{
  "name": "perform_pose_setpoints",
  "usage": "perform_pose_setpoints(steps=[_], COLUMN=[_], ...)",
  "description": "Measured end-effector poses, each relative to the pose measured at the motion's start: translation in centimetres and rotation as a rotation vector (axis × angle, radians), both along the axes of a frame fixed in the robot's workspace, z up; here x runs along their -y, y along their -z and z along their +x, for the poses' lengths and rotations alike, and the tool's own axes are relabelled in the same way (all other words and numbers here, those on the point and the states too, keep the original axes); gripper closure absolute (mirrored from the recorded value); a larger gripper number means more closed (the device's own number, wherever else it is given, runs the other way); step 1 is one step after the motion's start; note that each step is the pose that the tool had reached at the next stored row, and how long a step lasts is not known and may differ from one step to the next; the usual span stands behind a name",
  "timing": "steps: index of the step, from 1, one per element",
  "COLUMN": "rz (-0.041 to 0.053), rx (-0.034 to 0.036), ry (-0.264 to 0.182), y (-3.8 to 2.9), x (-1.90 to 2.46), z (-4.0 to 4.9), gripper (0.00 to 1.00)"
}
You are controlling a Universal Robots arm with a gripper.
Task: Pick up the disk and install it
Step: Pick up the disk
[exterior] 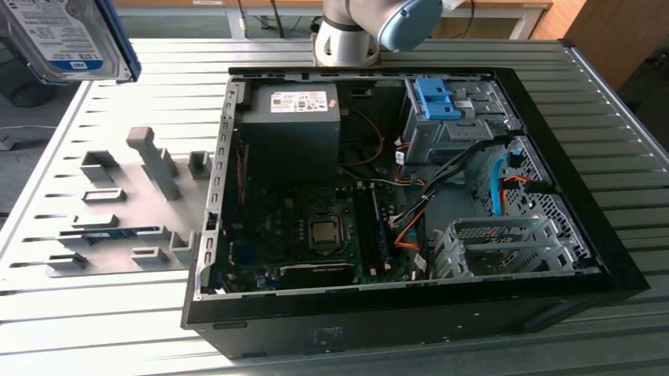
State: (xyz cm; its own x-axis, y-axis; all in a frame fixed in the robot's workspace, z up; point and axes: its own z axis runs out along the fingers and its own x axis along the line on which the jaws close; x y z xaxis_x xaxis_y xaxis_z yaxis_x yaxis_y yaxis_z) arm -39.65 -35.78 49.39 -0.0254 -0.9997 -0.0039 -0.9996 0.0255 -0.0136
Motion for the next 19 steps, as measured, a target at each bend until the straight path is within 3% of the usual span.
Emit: perform_pose_setpoints(steps=[15,19], rz=[0.0001,0.0001], rx=[0.0001,0.0001], ry=[0.000,0.000], y=[0.01,0.01], x=[0.00,0.00], z=[6.79,8.22], gripper=[0.63,0.63])
